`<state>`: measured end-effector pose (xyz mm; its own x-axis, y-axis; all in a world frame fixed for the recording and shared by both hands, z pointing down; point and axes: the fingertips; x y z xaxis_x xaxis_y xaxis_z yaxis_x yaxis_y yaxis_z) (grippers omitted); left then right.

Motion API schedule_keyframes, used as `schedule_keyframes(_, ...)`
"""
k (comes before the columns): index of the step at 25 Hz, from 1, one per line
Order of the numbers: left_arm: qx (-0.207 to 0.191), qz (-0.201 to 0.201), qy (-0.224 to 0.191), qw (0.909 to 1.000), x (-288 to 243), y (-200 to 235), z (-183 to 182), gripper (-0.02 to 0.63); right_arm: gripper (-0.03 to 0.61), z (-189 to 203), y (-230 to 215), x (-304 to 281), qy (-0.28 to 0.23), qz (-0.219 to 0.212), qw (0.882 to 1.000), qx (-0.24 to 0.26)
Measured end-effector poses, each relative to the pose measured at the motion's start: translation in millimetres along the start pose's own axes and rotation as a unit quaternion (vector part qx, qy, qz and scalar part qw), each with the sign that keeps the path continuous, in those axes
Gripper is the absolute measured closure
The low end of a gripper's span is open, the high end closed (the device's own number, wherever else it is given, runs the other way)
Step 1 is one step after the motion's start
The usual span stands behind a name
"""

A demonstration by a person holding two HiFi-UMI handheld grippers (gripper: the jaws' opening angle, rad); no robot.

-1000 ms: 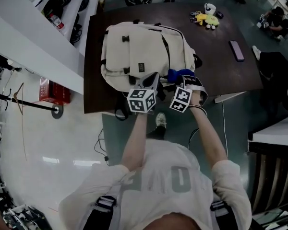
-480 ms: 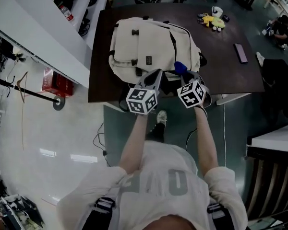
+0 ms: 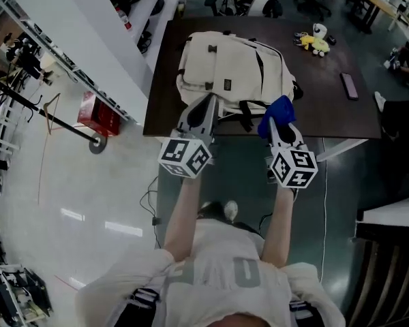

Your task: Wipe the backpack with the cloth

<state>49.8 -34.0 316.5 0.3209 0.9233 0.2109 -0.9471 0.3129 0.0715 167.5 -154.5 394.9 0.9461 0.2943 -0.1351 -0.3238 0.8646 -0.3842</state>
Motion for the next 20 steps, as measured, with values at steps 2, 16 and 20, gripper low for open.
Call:
schedule_keyframes(2, -0.012, 0.007, -0.010, 0.9998, 14, -7, -16, 0.609, 0.537, -6, 11, 17, -0.028, -0.006, 0.999, -0.020)
schedule_keyframes(16, 0.017, -0.009, 0.006, 0.9998, 204, -49, -46, 0.609, 0.536, 55, 141, 176, 0.008, 0.000, 1.000, 0.028)
schedule_keyframes(20, 0.016, -0.021, -0.006, 0.9996, 231, -60, -62, 0.609, 0.537, 39, 160, 205, -0.016, -0.001, 0.998, 0.066)
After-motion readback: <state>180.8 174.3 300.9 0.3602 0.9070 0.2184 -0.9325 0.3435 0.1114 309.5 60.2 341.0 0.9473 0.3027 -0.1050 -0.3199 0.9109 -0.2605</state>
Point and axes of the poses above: the fingertips, and each gripper's own axes: x backward along the fingers, y to its left, z out of its underside, and after that the axes turned 10 degrees about -x, right-handed
